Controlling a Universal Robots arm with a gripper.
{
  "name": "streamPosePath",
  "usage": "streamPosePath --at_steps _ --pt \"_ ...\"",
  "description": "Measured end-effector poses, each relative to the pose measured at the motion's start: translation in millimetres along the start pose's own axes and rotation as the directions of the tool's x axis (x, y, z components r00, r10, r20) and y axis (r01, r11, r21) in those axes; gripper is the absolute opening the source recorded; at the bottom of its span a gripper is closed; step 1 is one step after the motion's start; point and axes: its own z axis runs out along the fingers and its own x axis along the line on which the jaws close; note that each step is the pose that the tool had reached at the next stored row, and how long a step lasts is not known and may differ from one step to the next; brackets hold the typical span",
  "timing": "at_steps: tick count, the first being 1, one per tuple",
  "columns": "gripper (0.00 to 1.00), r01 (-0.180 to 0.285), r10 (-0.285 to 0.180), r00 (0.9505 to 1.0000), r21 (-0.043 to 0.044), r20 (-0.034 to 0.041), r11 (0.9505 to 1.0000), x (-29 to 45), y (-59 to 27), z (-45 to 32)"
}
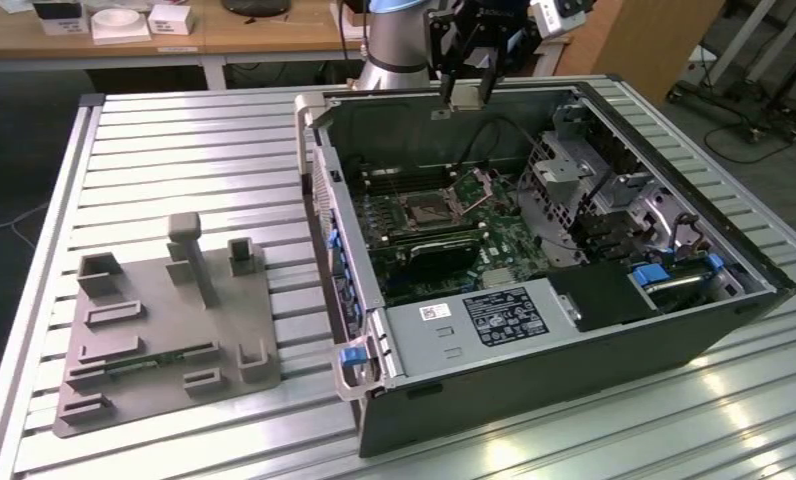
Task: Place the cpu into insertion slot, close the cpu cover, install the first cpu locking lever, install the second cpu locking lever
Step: 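Place the cpu into insertion slot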
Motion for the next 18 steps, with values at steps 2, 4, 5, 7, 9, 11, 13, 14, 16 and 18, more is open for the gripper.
streamPosePath --at_steps 2,4,5,7,9,11,13,14,16,18 --pt "0.54 -0.001 0.001 1.0000 0.0000 0.0001 1.0000 0.0 0.0 0.0" --pt "0.54 -0.002 0.002 1.0000 -0.0001 0.0002 1.0000 0.0 0.0 0.0" --pt "0.54 -0.003 0.003 1.0000 0.0000 0.0002 1.0000 0.0 0.0 0.0" --pt "0.54 -0.004 0.004 1.0000 0.0000 0.0003 1.0000 0.0 0.0 0.0" --pt "0.54 -0.005 0.005 1.0000 -0.0001 0.0004 1.0000 0.0 0.0 0.0" --pt "0.54 -0.006 0.006 1.0000 -0.0001 0.0006 1.0000 0.0 0.0 0.0" --pt "0.54 -0.007 0.007 1.0000 -0.0002 0.0007 1.0000 0.0 0.0 0.0" --pt "0.54 -0.008 0.008 1.0000 -0.0002 0.0007 1.0000 0.0 0.0 0.0" --pt "0.54 -0.009 0.009 1.0000 -0.0002 0.0009 1.0000 0.0 0.0 0.0" --pt "0.54 -0.011 0.011 0.9999 -0.0002 0.0010 0.9999 0.0 0.0 0.0"
